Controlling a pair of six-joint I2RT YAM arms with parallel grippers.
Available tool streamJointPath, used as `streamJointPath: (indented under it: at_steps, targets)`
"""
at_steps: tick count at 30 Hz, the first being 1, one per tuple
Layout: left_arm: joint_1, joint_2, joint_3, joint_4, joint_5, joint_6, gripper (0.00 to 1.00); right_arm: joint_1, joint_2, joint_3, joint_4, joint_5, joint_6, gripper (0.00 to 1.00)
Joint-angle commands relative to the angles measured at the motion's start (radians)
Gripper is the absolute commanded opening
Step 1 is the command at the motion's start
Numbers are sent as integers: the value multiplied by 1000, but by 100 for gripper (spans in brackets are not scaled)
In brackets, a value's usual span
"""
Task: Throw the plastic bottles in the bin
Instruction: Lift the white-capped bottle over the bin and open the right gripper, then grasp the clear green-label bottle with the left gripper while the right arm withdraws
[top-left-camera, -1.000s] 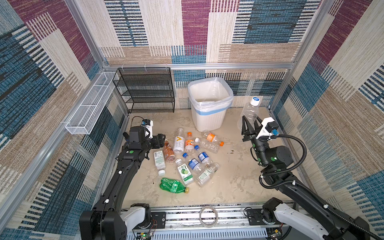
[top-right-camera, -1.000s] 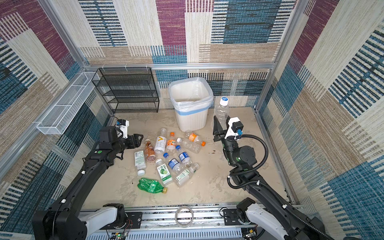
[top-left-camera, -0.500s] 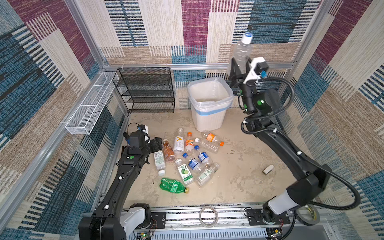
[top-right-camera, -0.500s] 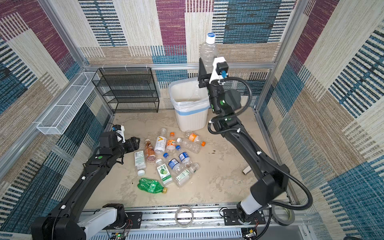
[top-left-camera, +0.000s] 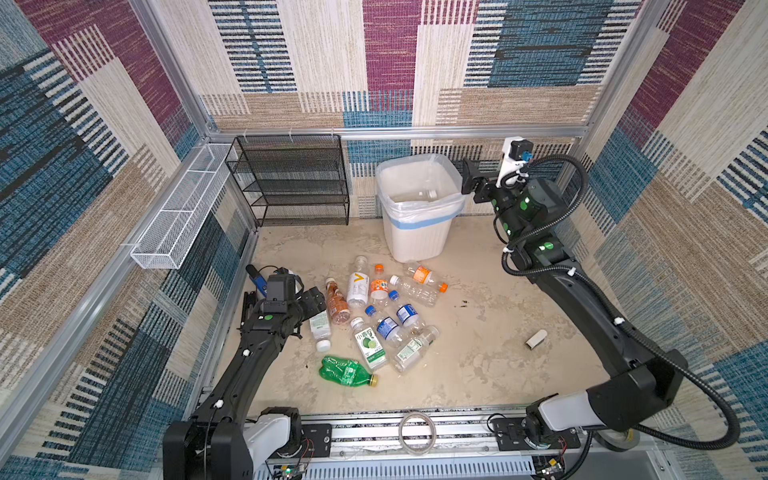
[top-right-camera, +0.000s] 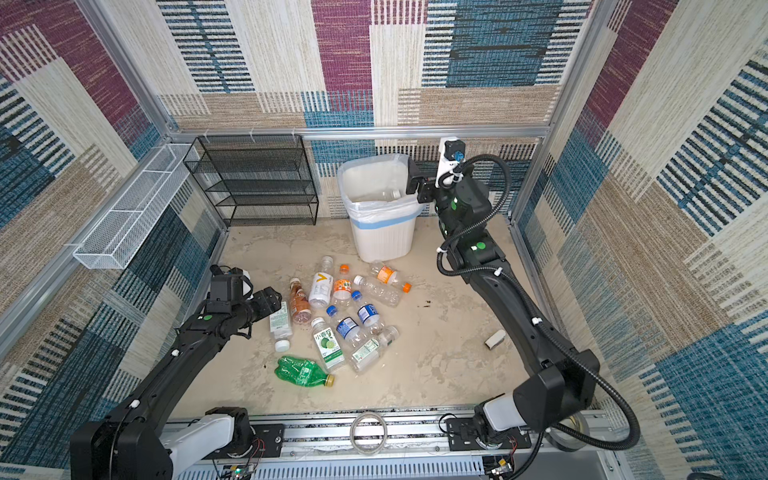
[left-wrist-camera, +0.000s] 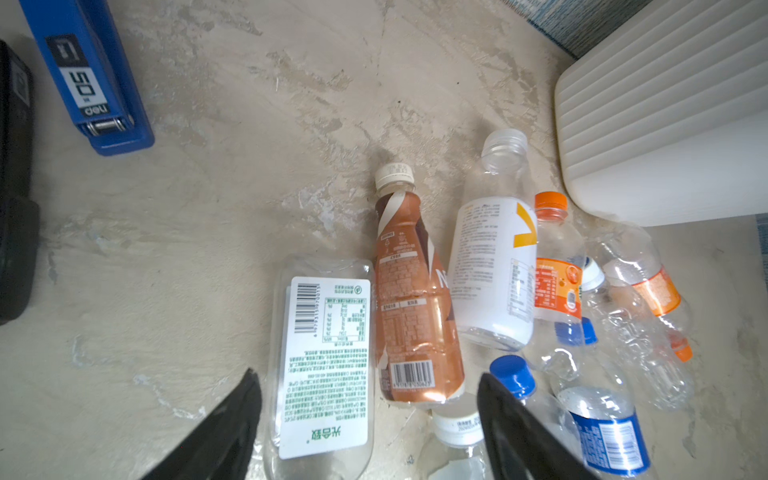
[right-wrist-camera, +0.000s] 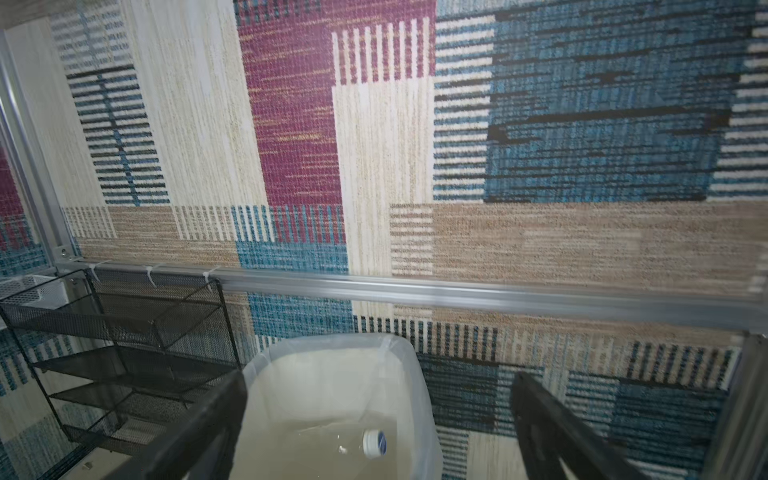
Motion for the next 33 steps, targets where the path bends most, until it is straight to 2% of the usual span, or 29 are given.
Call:
streamJointPath:
  at_steps: [1, 7, 17, 29, 33]
  targets:
    - [1, 23, -23, -19, -12, -36, 83, -31, -79, -120, 55, 34, 45, 99]
    - [-10, 54, -58, -19, -20, -53, 84, -91, -207, -310, 45, 33, 81, 99]
    - [-31, 148, -64, -11, -35, -46, 85, -118, -263, -462, -39, -5, 116, 99]
    - [-50, 311, -9, -1, -63, -29, 84, -122, -247, -482, -37, -15, 112, 99]
    - [-59, 341, 2, 3, -77, -31, 80, -122, -244, -493, -34, -14, 114, 99]
